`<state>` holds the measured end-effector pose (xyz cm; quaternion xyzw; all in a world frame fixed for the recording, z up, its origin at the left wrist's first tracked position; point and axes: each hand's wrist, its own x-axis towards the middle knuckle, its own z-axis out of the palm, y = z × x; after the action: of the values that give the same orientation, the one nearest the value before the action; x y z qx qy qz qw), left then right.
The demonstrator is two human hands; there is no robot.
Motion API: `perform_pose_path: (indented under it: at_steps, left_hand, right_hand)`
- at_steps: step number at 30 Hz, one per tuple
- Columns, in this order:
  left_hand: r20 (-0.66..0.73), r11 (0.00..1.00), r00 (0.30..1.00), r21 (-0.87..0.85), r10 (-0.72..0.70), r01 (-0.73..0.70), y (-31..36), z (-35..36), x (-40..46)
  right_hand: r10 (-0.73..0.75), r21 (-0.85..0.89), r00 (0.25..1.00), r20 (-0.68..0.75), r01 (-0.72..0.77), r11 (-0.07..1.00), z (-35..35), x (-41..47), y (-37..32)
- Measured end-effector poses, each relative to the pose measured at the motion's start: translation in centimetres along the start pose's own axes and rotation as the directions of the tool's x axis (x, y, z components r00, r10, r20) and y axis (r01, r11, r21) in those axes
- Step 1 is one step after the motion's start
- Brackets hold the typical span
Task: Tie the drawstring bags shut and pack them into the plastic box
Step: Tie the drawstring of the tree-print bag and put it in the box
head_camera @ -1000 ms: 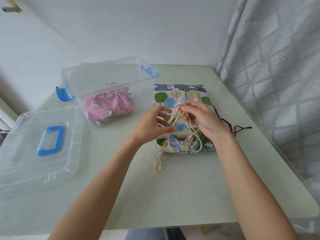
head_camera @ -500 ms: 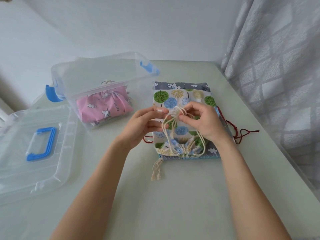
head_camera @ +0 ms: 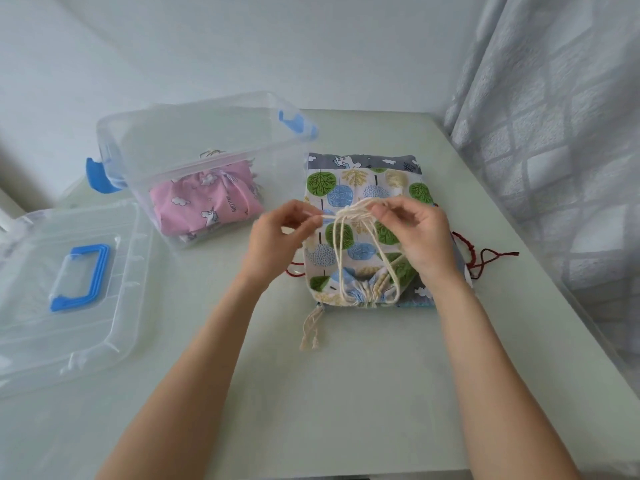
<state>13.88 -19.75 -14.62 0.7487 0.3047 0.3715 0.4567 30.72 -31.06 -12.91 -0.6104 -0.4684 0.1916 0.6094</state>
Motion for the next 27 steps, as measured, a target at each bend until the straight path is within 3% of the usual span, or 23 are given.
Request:
perform_pose_path:
  at_steps: [2, 4, 6, 8, 10, 12, 13, 15, 17, 19, 21, 23, 25, 27]
  left_hand:
    - [-0.081, 0.999, 0.996, -0.027, -0.029, 0.026, -0.9, -0.5, 0.1]
    - [-0.109, 0.952, 0.983, -0.284, -0.148, 0.112, -1.0, -0.8, 0.1]
    - [-0.051, 0.765, 0.97, -0.626, -0.237, 0.154, -0.5, -1.2, 0.1]
    - [0.019, 0.52, 0.969, -0.842, -0.246, 0.148, 0.0, -1.6, 0.0]
    - [0.051, 0.311, 0.968, -0.942, -0.246, 0.129, 0.2, -1.9, 0.0]
    - [0.087, 0.225, 0.959, -0.963, -0.27, 0.15, 0.0, -1.9, -0.1]
    - [0.095, 0.264, 0.95, -0.948, -0.296, 0.177, -0.2, -1.8, -0.1]
    - [-0.006, 0.542, 0.929, -0.813, -0.37, 0.211, -0.9, -1.4, -0.1]
    - [-0.169, 0.851, 0.927, -0.476, -0.334, 0.22, -1.5, -0.9, -0.4]
    - [-0.211, 0.986, 0.966, -0.11, -0.147, 0.126, -1.8, -0.4, -0.7]
    - [-0.096, 0.989, 0.994, 0.143, 0.049, -0.035, -1.7, -0.3, -1.1]
    - [0.074, 0.939, 0.983, 0.291, 0.167, -0.181, -1.6, -0.3, -1.4]
    - [0.211, 0.903, 0.953, 0.327, 0.218, -0.279, -1.7, -0.3, -1.4]
    - [0.254, 0.895, 0.936, 0.314, 0.241, -0.316, -2.1, -0.2, -1.2]
  right_hand:
    - [0.112, 0.139, 0.991, -0.067, -0.102, 0.985, -0.7, -0.4, 0.2]
    - [0.183, 0.319, 0.98, -0.075, -0.15, 0.936, -1.2, -0.6, 0.4]
    - [0.215, 0.478, 0.974, -0.066, -0.159, 0.864, -1.6, -0.6, 0.5]
    - [0.23, 0.598, 0.971, -0.056, -0.152, 0.787, -2.0, -0.6, 0.4]
    - [0.243, 0.689, 0.969, -0.042, -0.149, 0.709, -2.3, -0.6, 0.1]
    - [0.263, 0.746, 0.964, -0.036, -0.149, 0.649, -2.6, -0.8, 0.0]
    - [0.277, 0.759, 0.96, -0.045, -0.148, 0.635, -2.7, -0.9, -0.1]
    - [0.302, 0.744, 0.95, -0.081, -0.144, 0.652, -2.8, -1.0, 0.0]
    - [0.315, 0.649, 0.941, -0.12, -0.166, 0.742, -2.6, -1.1, 0.2]
    - [0.289, 0.469, 0.947, -0.141, -0.193, 0.862, -2.4, -1.2, 0.4]
    - [0.235, 0.266, 0.96, -0.155, -0.188, 0.945, -2.3, -1.3, 0.9]
    - [0.175, 0.069, 0.973, -0.153, -0.166, 0.984, -2.4, -1.3, 1.3]
    - [0.144, -0.063, 0.978, -0.154, -0.155, 0.986, -2.7, -1.3, 1.6]
    - [0.117, -0.225, 0.977, -0.18, -0.157, 0.962, -3.0, -1.3, 2.0]
